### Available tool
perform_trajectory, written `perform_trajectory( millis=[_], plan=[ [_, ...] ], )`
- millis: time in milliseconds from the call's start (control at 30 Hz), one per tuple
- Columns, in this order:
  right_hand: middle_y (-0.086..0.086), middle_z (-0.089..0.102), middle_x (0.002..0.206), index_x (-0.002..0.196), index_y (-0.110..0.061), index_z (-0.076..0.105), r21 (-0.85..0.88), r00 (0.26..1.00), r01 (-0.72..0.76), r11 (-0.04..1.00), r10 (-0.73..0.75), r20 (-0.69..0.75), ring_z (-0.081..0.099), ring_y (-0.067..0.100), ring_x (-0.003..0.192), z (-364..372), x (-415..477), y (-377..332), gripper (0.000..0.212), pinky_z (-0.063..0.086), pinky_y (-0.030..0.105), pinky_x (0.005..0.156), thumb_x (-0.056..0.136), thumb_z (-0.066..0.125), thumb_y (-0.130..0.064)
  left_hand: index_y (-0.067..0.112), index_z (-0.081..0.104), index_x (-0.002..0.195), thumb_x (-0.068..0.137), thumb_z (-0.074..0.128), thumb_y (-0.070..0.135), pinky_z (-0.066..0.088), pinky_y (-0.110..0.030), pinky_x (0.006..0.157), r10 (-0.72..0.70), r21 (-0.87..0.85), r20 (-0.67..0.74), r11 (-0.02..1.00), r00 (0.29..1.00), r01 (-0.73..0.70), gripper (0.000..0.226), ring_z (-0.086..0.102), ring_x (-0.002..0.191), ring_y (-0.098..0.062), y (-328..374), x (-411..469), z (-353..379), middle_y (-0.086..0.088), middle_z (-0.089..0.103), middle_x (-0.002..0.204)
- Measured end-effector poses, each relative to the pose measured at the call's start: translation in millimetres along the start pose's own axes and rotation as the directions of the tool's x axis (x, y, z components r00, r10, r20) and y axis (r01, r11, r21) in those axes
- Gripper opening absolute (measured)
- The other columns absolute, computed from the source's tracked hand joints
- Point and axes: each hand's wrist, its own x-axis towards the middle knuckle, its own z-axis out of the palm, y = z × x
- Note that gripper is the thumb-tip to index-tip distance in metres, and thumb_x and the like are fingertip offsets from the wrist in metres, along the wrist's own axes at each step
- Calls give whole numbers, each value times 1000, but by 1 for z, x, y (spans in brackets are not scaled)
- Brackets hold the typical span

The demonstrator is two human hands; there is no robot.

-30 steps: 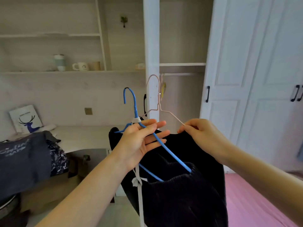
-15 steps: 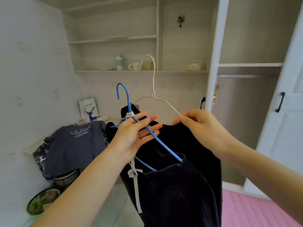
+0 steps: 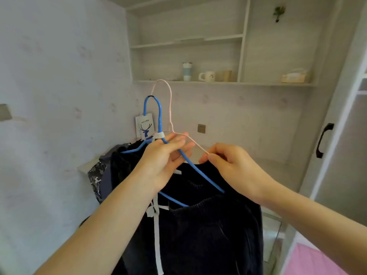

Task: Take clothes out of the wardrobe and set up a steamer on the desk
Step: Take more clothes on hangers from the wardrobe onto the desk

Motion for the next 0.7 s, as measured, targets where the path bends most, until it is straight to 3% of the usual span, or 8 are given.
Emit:
perform_trajectory(
  millis=[233, 367, 500, 600, 700],
  plan=[
    [0, 48, 56, 89, -21, 65, 37, 998, 9, 999, -11, 65, 34, 7, 44, 77, 21, 9, 25, 29, 18, 43, 99, 43, -17, 5, 48, 117, 92, 46, -9, 46, -44, 99, -101, -139, -41, 986, 994, 95, 29, 63, 110, -31, 3, 10, -65, -16, 58, 130],
    [-6, 46, 56, 90, -16, 64, 65, 997, 19, 998, -23, 69, 35, 6, 43, 113, 34, 13, 22, 29, 14, 43, 99, 44, -16, -3, 30, 141, 91, 45, -11, 47, -41, 96, -128, -151, -54, 981, 990, 119, 53, 61, 113, -32, 1, 15, -92, -20, 56, 131],
    [-8, 49, 61, 95, -16, 65, 42, 996, 39, 998, -42, 78, 41, 4, 44, 140, 47, 21, 20, 31, 12, 43, 99, 45, -14, -3, 28, 142, 91, 45, -12, 48, -40, 94, -117, -118, -83, 987, 990, 107, 54, 61, 113, -31, 1, 21, -115, -20, 56, 130],
    [-3, 58, 73, 95, -21, 62, -74, 991, 118, 990, -112, 78, 49, 7, 54, 153, 63, 30, 18, 41, 21, 49, 98, 44, -17, -1, 34, 137, 89, 46, -13, 48, -39, 94, -105, -111, -114, 989, 988, 93, 51, 62, 112, -31, -1, 30, -127, -19, 58, 127],
    [-8, 57, 92, 101, -23, 55, -367, 972, 234, 900, -216, 91, 53, 11, 69, 169, 75, 39, 19, 41, 27, 52, 99, 39, -32, 0, 35, 134, 88, 46, -14, 51, -37, 88, -95, -108, -156, 991, 983, 78, 49, 63, 110, -30, -4, 43, -138, -18, 60, 124]
  ],
)
